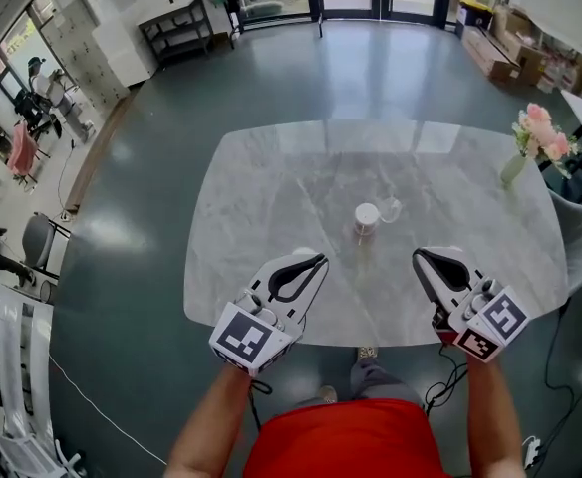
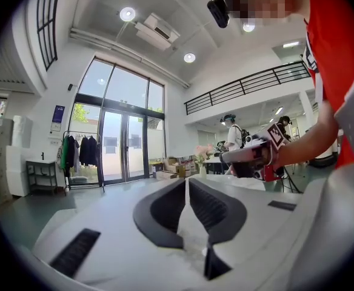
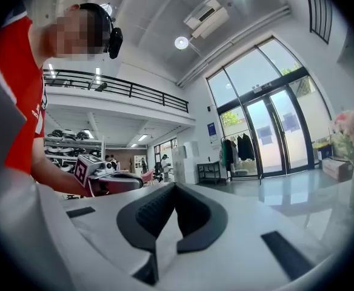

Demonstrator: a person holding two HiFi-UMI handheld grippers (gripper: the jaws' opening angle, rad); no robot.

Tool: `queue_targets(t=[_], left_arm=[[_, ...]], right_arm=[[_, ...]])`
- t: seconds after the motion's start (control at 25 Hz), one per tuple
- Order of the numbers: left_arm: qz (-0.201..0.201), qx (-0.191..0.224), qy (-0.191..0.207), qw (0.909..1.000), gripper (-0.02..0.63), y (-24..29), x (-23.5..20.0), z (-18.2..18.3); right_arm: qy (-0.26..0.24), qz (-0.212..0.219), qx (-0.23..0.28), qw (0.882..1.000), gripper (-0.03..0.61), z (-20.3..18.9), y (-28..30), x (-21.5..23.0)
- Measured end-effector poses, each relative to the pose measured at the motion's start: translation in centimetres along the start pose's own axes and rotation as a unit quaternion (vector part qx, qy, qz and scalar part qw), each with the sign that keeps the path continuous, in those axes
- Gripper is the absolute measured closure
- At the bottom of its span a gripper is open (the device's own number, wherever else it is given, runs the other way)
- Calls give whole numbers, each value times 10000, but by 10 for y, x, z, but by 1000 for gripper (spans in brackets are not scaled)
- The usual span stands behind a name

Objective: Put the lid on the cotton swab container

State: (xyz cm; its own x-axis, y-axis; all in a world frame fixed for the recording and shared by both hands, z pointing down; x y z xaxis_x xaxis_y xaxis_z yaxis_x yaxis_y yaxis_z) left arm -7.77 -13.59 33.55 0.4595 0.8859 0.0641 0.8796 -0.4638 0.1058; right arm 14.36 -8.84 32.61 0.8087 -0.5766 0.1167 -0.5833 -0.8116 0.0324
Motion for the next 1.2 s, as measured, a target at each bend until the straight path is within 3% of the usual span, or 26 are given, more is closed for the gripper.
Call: queue_targets(t=[0.16,0.4,0.56,0.76,1.08,1.2], left_arm=[[-86,-279,-135,9995,527,29,-16,-14],[-340,-560,122,9978,457,69,-39,-42],[-533,-1048,184,9929,392,94,-47,-65],[-773,-1578,174,9843,332,118,-60,-100],[-1499,-2190,474,9630,270,155,-74,-161],[-1613,-2211,489,9606,267,166,-80,-176]], right_arm=[[35,202,-204,9996,551,-14,14,35],[-65,613,-652,9960,512,-38,38,82],[-129,915,-1040,9903,424,-56,53,108],[-445,1145,-1828,9755,323,-87,75,123],[-1186,1352,-2883,9405,274,-120,105,142],[-1357,1370,-3110,9306,273,-130,113,144]])
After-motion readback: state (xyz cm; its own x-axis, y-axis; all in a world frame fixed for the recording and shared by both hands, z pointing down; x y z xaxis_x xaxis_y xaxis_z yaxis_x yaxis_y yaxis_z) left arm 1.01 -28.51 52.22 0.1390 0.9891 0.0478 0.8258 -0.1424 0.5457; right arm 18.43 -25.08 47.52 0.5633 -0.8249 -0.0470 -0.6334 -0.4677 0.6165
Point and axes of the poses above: the fingertips, and each gripper's own axes: y forward along the fingers, x to its right, z out of its top, the point moved 6 cm from there along -y, backward along the fingers
